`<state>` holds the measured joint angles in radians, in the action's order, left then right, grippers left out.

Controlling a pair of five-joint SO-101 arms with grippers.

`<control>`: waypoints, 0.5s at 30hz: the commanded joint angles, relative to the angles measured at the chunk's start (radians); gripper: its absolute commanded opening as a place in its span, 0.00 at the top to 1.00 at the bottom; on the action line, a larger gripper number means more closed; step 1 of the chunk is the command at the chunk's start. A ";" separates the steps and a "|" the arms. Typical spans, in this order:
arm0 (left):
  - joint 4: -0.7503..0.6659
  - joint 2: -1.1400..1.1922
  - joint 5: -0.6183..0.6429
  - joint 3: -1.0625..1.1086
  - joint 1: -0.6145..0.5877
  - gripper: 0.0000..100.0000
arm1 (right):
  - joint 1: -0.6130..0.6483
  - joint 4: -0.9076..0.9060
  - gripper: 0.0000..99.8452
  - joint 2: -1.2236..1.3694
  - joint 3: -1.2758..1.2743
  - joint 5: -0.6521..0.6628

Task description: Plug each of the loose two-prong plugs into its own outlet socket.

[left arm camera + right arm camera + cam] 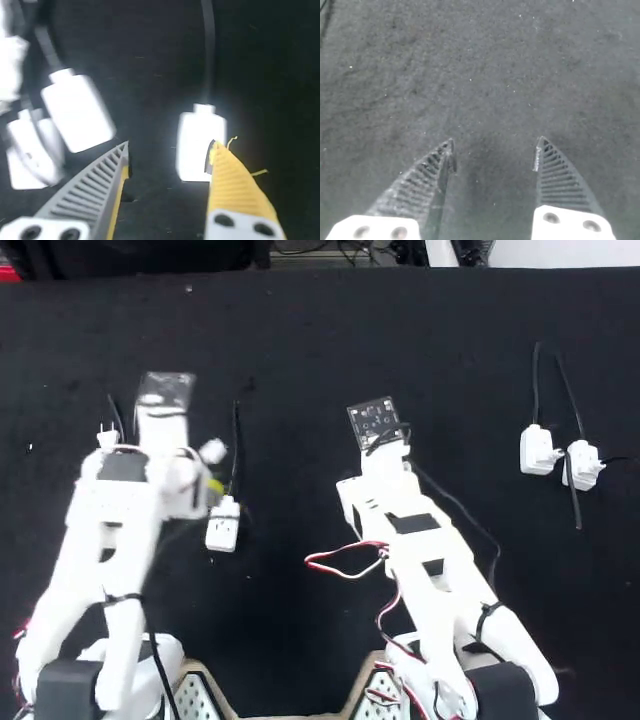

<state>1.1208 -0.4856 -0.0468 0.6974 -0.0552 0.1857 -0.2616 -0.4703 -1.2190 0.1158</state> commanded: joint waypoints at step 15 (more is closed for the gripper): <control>-0.167 0.060 -0.160 0.186 0.070 0.76 | -0.020 0.021 0.76 -0.030 0.050 0.000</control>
<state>0.9966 -0.4242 -0.2171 0.8539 -0.0967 0.1857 -0.2616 -0.4703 -1.2190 0.1158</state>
